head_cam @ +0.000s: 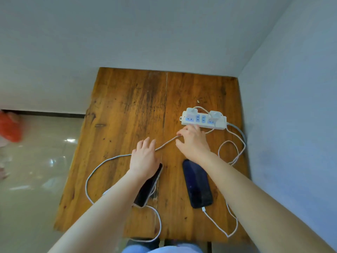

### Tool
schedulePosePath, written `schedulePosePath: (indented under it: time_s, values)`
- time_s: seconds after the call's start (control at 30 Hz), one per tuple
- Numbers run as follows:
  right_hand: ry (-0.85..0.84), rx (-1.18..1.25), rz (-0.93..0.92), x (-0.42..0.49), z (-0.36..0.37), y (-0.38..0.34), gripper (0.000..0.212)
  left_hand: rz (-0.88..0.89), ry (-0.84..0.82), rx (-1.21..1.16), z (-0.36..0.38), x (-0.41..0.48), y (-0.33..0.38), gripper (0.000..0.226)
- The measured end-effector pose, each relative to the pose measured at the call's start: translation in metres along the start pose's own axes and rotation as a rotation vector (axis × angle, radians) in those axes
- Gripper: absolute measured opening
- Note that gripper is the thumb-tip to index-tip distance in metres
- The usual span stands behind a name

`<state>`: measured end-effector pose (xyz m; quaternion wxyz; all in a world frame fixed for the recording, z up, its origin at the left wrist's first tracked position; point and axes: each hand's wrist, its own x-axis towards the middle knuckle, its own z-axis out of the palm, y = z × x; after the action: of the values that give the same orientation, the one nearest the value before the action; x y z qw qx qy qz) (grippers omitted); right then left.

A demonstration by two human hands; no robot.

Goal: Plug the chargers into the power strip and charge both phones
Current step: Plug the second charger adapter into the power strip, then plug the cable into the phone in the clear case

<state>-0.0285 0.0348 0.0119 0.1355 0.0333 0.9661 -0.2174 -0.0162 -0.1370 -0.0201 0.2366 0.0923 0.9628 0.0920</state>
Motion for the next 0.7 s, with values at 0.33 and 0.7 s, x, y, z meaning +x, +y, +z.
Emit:
schedulePosePath:
  time_s: [0.33, 0.7]
  values:
    - [-0.253, 0.095, 0.14, -0.115, 0.104, -0.055, 0.03, -0.135, -0.047, -0.042, 0.038, -0.103, -0.115, 0.054]
    - [-0.112, 0.073, 0.461, -0.178, 0.2, -0.107, 0.039, 0.041, -0.035, -0.074, 0.078, -0.146, -0.187, 0.048]
